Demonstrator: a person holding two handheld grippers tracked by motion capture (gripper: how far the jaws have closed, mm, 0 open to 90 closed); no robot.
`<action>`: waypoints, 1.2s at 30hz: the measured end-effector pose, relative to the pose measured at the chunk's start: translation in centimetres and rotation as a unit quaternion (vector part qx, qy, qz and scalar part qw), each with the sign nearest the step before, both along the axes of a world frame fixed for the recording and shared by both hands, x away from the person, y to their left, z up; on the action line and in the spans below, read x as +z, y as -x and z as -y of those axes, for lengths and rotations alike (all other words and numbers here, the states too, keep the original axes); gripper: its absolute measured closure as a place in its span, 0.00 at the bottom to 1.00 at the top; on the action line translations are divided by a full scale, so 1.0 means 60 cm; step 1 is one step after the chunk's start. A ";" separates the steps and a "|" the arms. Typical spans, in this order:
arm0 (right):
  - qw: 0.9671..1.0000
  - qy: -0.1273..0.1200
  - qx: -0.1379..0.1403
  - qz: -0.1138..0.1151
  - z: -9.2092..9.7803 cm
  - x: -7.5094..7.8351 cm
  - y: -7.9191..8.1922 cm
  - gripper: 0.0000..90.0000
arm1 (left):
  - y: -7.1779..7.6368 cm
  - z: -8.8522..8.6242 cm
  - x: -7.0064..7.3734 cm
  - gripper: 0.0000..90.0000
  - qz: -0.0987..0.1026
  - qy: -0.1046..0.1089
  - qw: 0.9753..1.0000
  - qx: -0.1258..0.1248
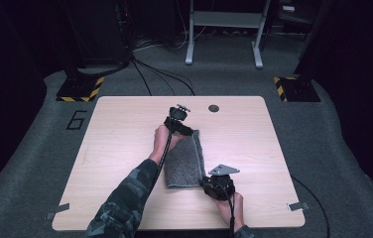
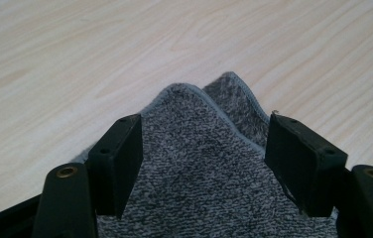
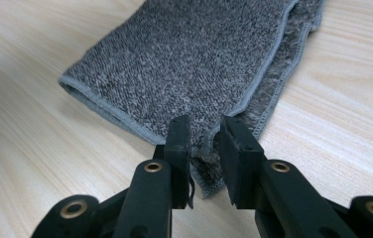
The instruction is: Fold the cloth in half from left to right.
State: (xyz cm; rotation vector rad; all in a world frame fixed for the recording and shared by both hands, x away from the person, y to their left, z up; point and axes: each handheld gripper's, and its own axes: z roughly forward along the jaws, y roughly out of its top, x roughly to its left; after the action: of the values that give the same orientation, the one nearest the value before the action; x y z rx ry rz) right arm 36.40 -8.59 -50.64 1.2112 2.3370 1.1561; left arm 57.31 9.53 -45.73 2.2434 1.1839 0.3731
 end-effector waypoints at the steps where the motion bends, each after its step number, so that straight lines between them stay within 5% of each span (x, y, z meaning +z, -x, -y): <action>1: 1.000 0.002 0.000 -0.002 -0.001 -0.002 0.000 0.85 | 0.003 -0.003 -0.002 0.33 0.001 0.002 1.000 0.002; 7: 1.000 0.012 0.002 -0.011 0.001 -0.008 -0.002 0.97 | 0.028 -0.046 -0.004 0.28 0.006 0.018 1.000 0.005; 12: 1.000 0.014 0.003 0.001 0.007 0.008 -0.001 0.98 | 0.041 -0.109 0.003 0.27 0.023 0.037 0.998 0.040; 17: 1.000 0.023 0.001 0.013 0.015 0.022 0.012 0.99 | 0.033 -0.157 -0.015 0.27 0.004 0.044 0.996 0.082; 26: 0.999 0.036 0.004 -0.001 0.012 0.001 0.035 0.98 | 0.017 -0.123 -0.073 0.28 -0.011 -0.030 0.997 0.076; 32: 0.999 0.050 -0.003 0.001 0.017 0.003 0.051 0.99 | 0.012 -0.112 -0.077 0.27 0.001 -0.047 0.996 0.073; 36: 0.999 0.034 0.005 -0.003 0.027 0.009 0.055 0.91 | 0.012 -0.112 -0.077 0.26 -0.001 -0.040 0.997 0.068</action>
State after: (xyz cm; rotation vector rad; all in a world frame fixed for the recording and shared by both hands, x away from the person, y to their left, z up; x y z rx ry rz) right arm 33.08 -10.20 -50.10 1.1816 2.3698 1.0686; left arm 56.57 16.24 -50.35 2.2362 1.3485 0.4794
